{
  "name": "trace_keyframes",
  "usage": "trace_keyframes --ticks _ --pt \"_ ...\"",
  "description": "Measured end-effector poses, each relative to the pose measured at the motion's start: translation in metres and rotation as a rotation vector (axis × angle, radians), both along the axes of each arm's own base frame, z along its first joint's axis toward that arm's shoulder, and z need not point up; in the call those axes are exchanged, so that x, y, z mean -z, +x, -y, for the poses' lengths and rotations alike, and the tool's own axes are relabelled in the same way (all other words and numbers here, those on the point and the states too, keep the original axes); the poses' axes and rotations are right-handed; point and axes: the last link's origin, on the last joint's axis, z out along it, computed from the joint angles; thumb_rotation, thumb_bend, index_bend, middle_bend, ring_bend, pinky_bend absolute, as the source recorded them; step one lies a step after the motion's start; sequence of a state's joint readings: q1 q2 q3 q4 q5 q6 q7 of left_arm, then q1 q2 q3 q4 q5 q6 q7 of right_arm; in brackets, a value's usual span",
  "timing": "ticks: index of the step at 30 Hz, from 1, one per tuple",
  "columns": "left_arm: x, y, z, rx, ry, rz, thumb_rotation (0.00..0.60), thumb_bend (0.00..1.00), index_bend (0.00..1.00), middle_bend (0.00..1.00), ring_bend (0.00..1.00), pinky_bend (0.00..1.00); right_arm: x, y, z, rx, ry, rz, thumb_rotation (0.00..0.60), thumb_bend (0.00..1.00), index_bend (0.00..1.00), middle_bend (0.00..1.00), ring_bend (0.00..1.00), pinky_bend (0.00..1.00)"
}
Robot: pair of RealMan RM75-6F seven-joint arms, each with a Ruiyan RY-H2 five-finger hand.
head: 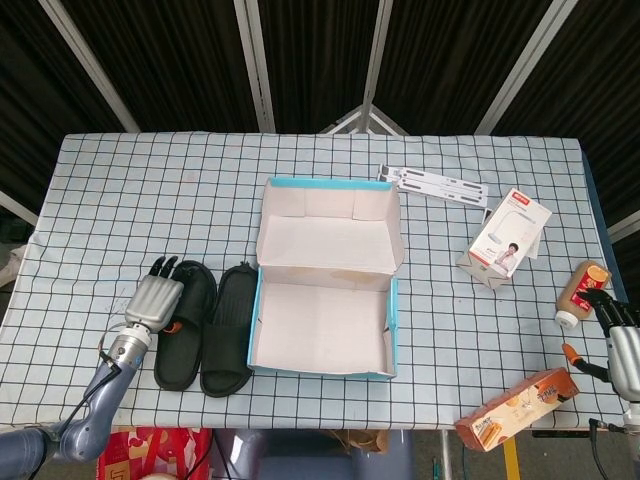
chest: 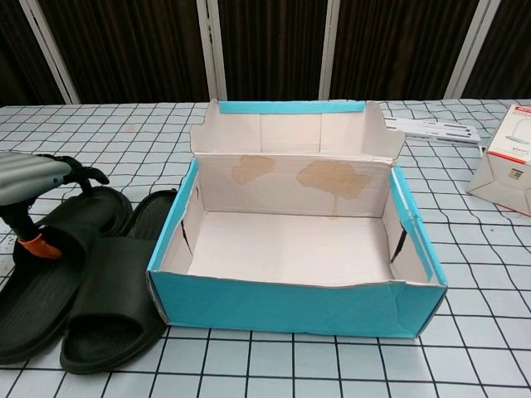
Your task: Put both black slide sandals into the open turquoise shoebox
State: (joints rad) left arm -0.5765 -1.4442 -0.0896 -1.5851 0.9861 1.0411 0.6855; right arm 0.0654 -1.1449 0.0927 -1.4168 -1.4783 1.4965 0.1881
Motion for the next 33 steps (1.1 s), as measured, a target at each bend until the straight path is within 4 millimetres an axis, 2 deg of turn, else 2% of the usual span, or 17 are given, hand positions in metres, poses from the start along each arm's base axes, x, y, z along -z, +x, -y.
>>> trace_keyframes --ticks 7,18,33 --pt "-0.0002 0.0005 -0.0016 0.008 0.011 -0.014 0.600 0.22 0.21 0.23 0.00 0.01 0.0009 0.0003 0.0005 0.000 0.003 -0.001 0.600 0.23 0.24 0.21 0.25 0.21" --pt "0.0028 0.0011 -0.0038 0.012 0.013 -0.032 0.600 0.22 0.25 0.24 0.00 0.01 0.0013 -0.0004 0.0012 0.005 0.005 -0.001 0.600 0.23 0.24 0.21 0.25 0.21" --pt "0.0084 0.0021 -0.0030 0.017 0.013 -0.062 0.600 0.33 0.32 0.33 0.00 0.01 -0.0018 -0.0013 -0.0005 0.003 -0.004 0.012 0.600 0.23 0.24 0.21 0.25 0.21"
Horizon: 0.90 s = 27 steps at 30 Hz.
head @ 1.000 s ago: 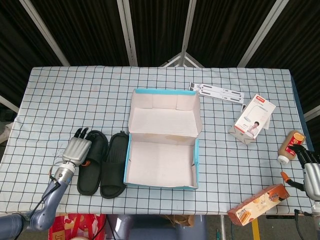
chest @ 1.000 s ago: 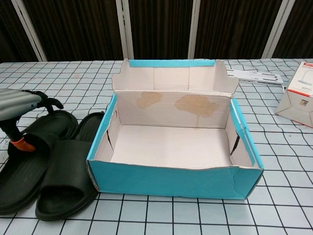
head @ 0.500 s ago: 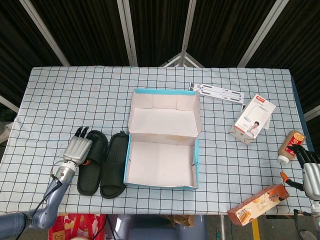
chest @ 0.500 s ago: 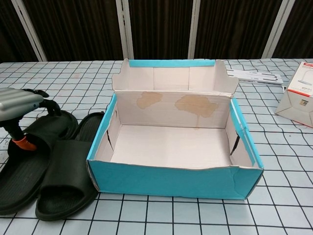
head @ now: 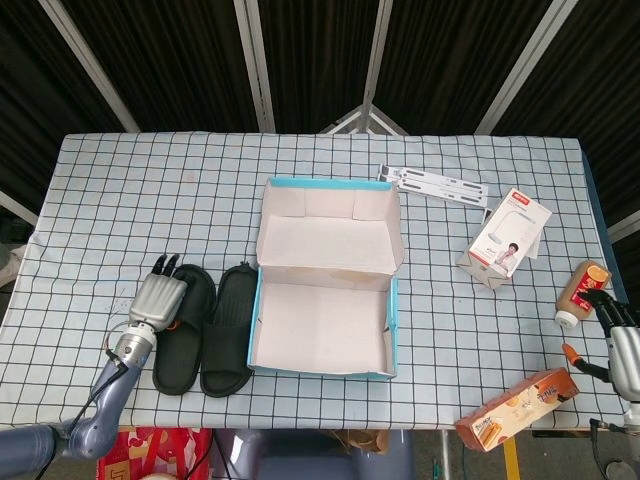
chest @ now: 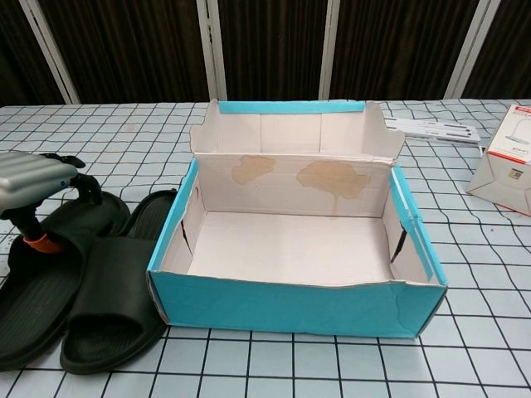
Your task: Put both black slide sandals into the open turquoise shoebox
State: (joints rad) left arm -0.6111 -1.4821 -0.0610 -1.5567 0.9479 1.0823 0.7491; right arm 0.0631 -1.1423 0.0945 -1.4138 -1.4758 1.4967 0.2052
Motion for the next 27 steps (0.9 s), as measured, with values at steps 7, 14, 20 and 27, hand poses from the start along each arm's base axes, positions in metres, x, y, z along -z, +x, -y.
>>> trace_keyframes --ticks 7,14,20,27 --pt "-0.001 0.002 -0.001 0.010 0.016 -0.003 0.600 0.39 0.35 0.35 0.00 0.01 0.000 0.000 0.000 -0.002 -0.001 0.001 0.600 0.23 0.24 0.21 0.25 0.21" --pt "-0.020 0.005 -0.001 0.054 0.071 -0.031 0.600 0.40 0.36 0.35 0.00 0.01 0.000 0.000 0.000 -0.001 0.002 0.002 0.600 0.23 0.24 0.21 0.25 0.21" --pt "-0.058 0.012 0.007 0.139 0.141 -0.142 0.600 0.40 0.37 0.35 0.00 0.01 0.000 0.001 0.000 -0.003 0.002 0.006 0.600 0.23 0.24 0.21 0.25 0.21" --pt "-0.111 0.048 0.018 0.376 0.247 -0.376 0.600 0.40 0.39 0.40 0.00 0.02 0.002 0.003 0.000 -0.008 0.009 0.022 0.600 0.23 0.24 0.21 0.25 0.21"
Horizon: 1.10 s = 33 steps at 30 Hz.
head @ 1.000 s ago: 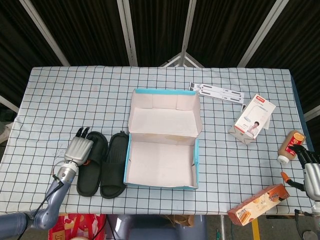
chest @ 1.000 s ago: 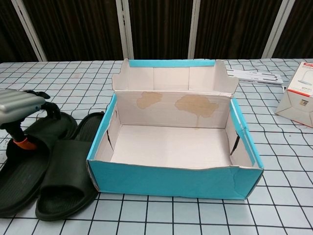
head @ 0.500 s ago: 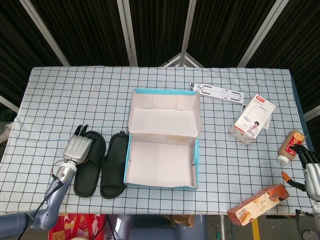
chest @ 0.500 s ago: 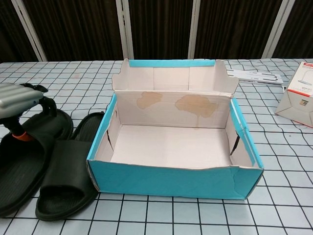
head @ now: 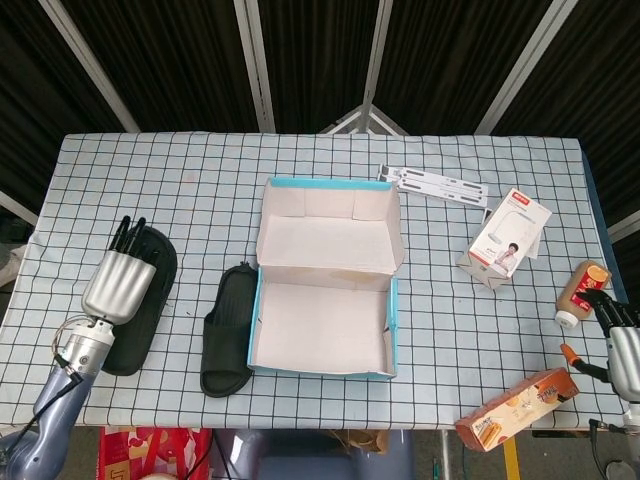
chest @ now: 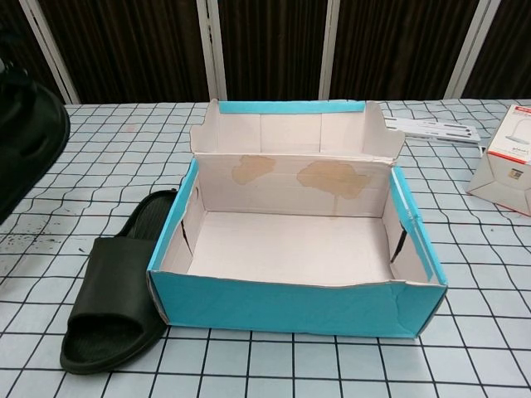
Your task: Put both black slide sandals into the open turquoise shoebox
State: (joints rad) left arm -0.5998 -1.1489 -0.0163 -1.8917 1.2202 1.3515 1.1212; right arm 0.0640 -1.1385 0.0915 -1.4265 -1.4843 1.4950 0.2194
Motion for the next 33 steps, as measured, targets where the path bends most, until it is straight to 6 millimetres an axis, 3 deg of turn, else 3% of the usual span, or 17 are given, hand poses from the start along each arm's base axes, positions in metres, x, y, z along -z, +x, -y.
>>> trace_keyframes --ticks 5,10,18,23,28,33 --pt "-0.024 0.055 0.008 0.310 0.072 -0.203 0.600 0.40 0.41 0.41 0.00 0.06 0.000 0.000 -0.001 -0.003 0.004 0.008 0.600 0.23 0.24 0.21 0.25 0.21" --pt "-0.022 0.104 0.009 0.578 0.050 -0.336 0.600 0.40 0.43 0.41 0.00 0.07 -0.003 -0.002 -0.001 0.000 -0.001 0.017 0.600 0.23 0.24 0.21 0.25 0.21" --pt "0.011 0.168 0.005 0.917 -0.031 -0.593 0.600 0.40 0.44 0.43 0.02 0.07 -0.004 -0.003 -0.001 0.002 -0.004 0.026 0.600 0.23 0.24 0.21 0.25 0.21" --pt "0.043 0.198 0.006 1.065 -0.068 -0.678 0.600 0.40 0.44 0.43 0.02 0.07 -0.005 -0.004 -0.002 0.001 -0.004 0.038 0.600 0.23 0.24 0.21 0.25 0.21" --pt "0.072 0.216 0.005 1.155 -0.091 -0.728 0.600 0.41 0.45 0.44 0.03 0.08 -0.007 -0.005 -0.002 0.005 -0.015 0.043 0.600 0.23 0.24 0.21 0.25 0.21" --pt "0.099 0.216 0.000 1.176 -0.118 -0.761 0.600 0.41 0.45 0.44 0.03 0.08 -0.010 -0.008 -0.003 0.011 -0.023 0.053 0.600 0.23 0.24 0.21 0.25 0.21"
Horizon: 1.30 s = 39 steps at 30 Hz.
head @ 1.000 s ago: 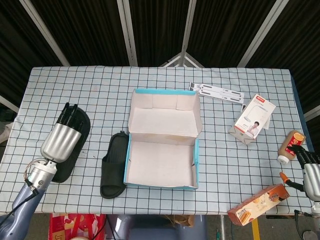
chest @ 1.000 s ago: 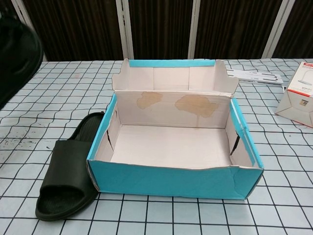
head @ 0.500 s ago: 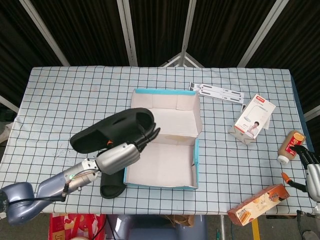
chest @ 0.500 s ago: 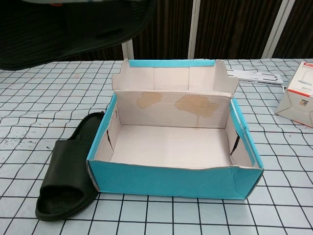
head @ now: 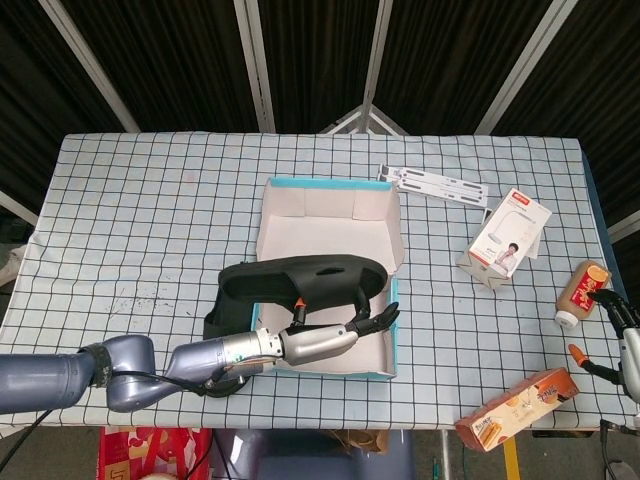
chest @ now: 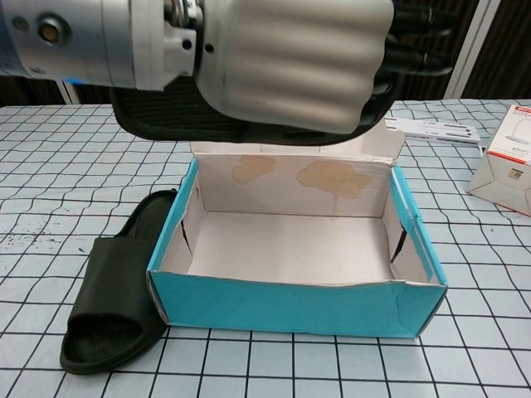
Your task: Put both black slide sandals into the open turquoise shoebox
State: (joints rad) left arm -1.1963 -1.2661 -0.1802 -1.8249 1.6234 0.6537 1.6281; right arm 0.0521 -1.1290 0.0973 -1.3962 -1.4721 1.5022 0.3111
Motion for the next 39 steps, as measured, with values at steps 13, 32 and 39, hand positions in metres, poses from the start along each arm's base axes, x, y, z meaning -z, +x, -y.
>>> trace_keyframes --ticks 13,32,39 --pt "0.046 -0.011 -0.015 0.003 -0.015 -0.069 0.600 0.41 0.45 0.44 0.03 0.08 -0.002 -0.003 0.000 0.008 -0.007 0.007 0.600 0.23 0.24 0.21 0.25 0.21" --pt "0.079 -0.004 -0.026 0.056 -0.054 -0.094 0.600 0.43 0.45 0.44 0.03 0.08 -0.002 -0.005 0.001 0.016 -0.005 0.010 0.600 0.23 0.24 0.21 0.25 0.21" --pt "0.089 -0.004 -0.029 0.068 -0.073 -0.107 0.600 0.43 0.45 0.44 0.03 0.08 -0.003 -0.005 0.000 0.018 -0.007 0.013 0.600 0.23 0.24 0.21 0.25 0.21"
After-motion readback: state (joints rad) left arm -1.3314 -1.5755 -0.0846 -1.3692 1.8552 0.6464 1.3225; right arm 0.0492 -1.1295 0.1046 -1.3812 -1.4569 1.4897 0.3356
